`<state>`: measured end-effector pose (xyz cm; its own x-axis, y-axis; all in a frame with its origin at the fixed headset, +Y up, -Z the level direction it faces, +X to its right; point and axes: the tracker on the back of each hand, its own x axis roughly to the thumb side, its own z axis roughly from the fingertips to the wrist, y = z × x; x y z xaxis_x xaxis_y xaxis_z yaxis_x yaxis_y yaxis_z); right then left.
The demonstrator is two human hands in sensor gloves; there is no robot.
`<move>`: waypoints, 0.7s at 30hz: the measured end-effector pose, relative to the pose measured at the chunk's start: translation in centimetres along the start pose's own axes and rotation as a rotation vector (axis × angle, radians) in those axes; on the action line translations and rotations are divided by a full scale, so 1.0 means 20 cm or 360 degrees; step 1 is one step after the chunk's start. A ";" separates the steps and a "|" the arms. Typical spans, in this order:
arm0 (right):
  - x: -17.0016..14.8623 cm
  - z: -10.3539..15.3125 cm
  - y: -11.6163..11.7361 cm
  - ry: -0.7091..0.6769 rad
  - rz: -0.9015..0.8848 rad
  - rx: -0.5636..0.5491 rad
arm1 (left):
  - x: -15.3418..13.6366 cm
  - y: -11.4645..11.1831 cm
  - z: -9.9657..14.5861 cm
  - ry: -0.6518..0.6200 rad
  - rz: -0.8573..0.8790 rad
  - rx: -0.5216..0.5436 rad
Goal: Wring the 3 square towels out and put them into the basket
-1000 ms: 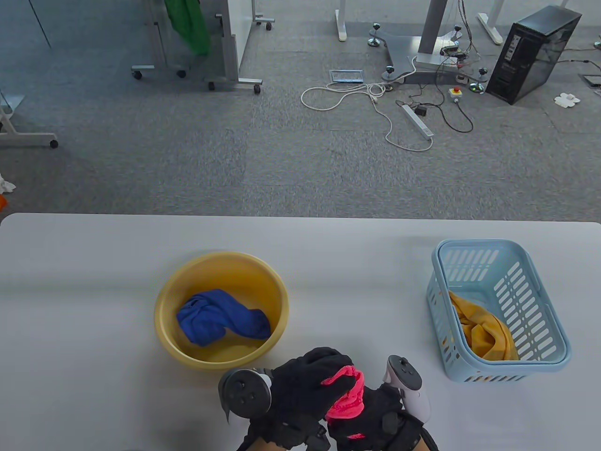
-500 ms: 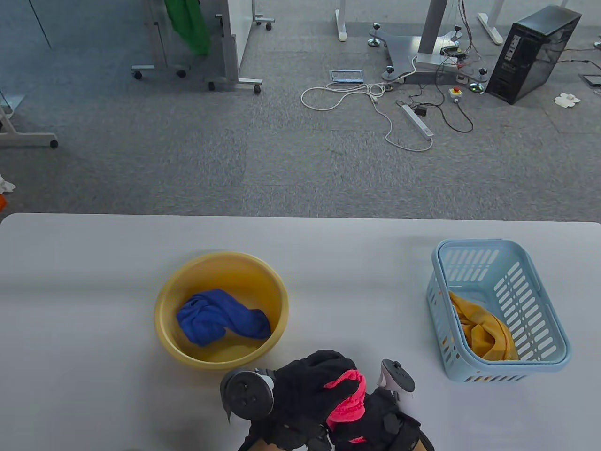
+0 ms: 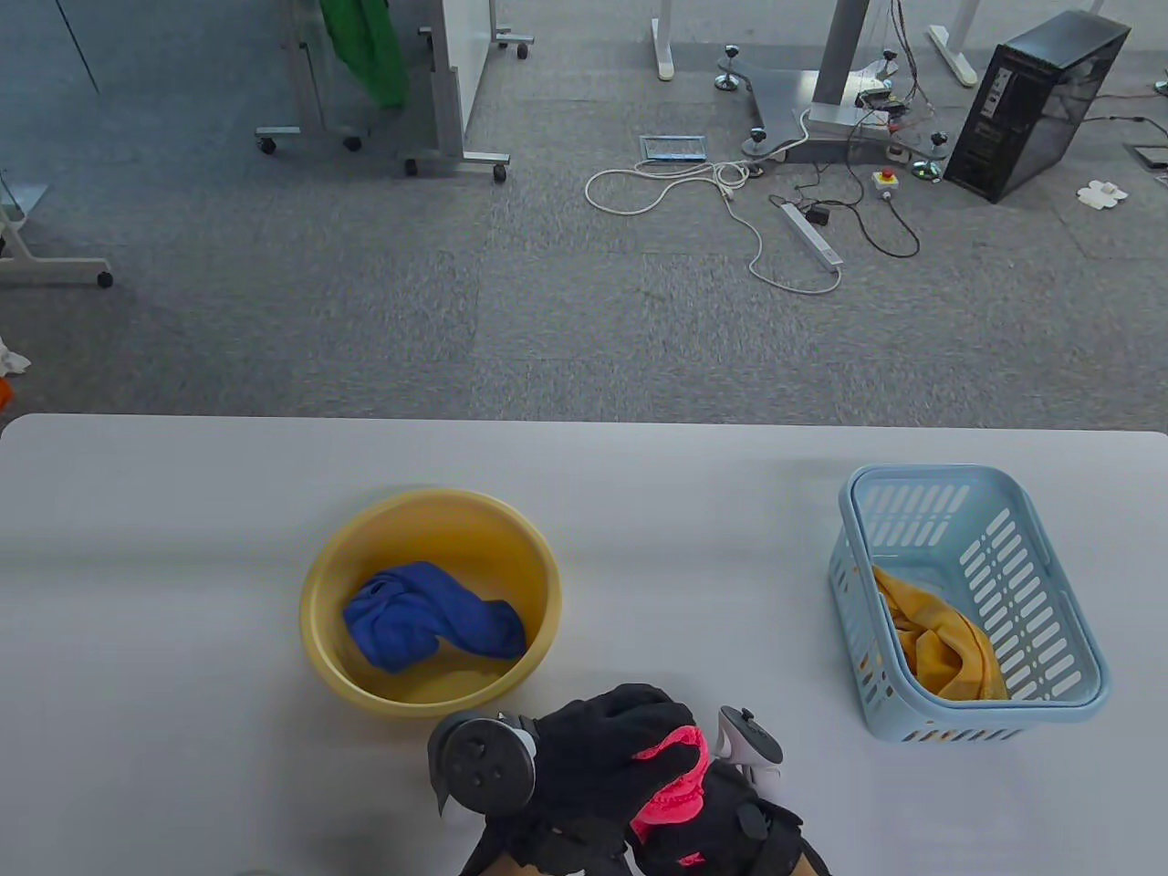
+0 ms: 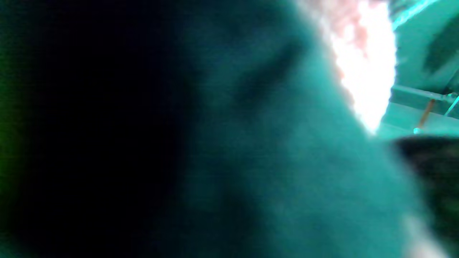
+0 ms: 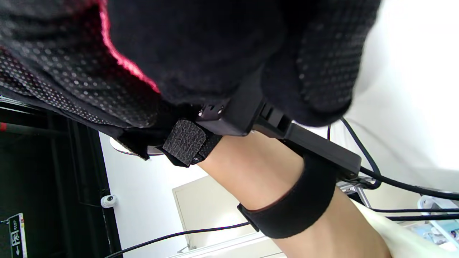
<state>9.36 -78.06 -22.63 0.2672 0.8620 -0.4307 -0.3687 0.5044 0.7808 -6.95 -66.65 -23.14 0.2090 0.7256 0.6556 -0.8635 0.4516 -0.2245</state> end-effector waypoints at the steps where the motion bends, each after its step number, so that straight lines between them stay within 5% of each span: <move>1: 0.00 0.00 0.00 0.0007 -0.0008 0.0012 | 0.00 0.00 0.00 0.0001 0.0007 -0.0007; 8: 0.01 0.01 -0.01 0.0033 0.0047 -0.0020 | -0.02 -0.01 0.00 -0.0014 0.0075 -0.0016; 14: 0.06 0.05 -0.05 0.0046 0.0274 -0.0183 | -0.04 -0.02 0.02 0.0084 0.0009 0.0172; 21: 0.14 0.13 -0.04 0.0004 0.0663 -0.0631 | -0.10 -0.02 0.03 0.0201 0.0118 0.0181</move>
<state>12.72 -76.16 -23.27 0.0258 0.9919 -0.1243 -0.7480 0.1017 0.6558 -7.23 -68.57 -23.89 0.1927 0.8174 0.5429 -0.9235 0.3380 -0.1811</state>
